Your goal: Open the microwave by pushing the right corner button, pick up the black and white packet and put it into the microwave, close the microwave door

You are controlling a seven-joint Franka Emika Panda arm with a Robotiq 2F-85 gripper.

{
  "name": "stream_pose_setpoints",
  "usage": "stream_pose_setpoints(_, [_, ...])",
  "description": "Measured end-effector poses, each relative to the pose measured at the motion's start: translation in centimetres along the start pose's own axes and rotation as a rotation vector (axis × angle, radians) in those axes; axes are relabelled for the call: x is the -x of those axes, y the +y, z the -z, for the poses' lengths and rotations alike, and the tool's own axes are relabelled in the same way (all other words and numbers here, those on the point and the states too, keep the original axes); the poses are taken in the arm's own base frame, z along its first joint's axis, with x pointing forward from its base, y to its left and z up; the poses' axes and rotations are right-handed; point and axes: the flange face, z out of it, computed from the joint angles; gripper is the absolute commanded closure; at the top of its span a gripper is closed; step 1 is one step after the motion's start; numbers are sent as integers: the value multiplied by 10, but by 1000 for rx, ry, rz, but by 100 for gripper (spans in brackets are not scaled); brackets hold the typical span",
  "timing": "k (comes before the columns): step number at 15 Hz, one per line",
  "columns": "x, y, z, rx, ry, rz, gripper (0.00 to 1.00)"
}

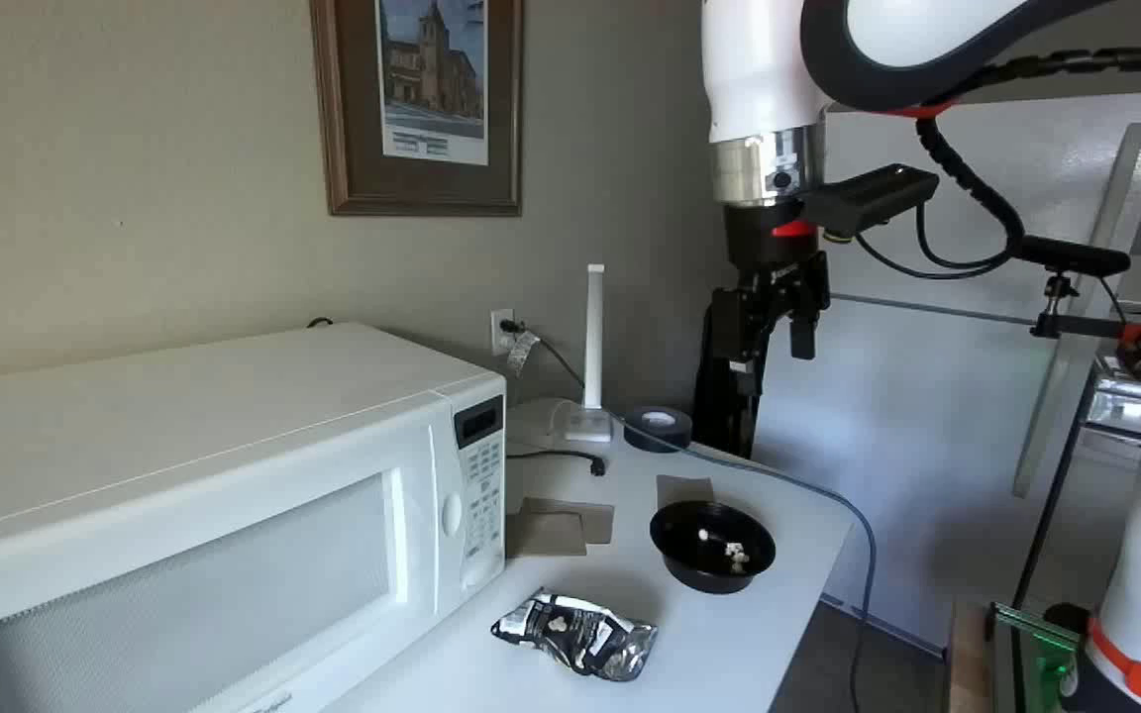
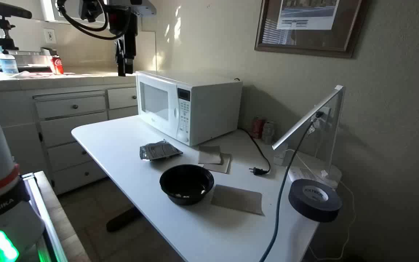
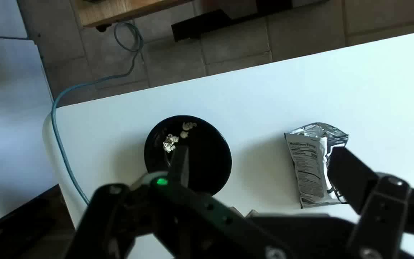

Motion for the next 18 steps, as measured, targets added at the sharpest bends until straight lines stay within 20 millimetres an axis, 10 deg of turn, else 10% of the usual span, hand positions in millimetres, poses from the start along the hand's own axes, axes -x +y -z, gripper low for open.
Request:
stream_pose_setpoints(10, [-1,0,-1,-1,-4,1,0])
stream_pose_setpoints(18, [-44,-39,-96,-81,43,189,0])
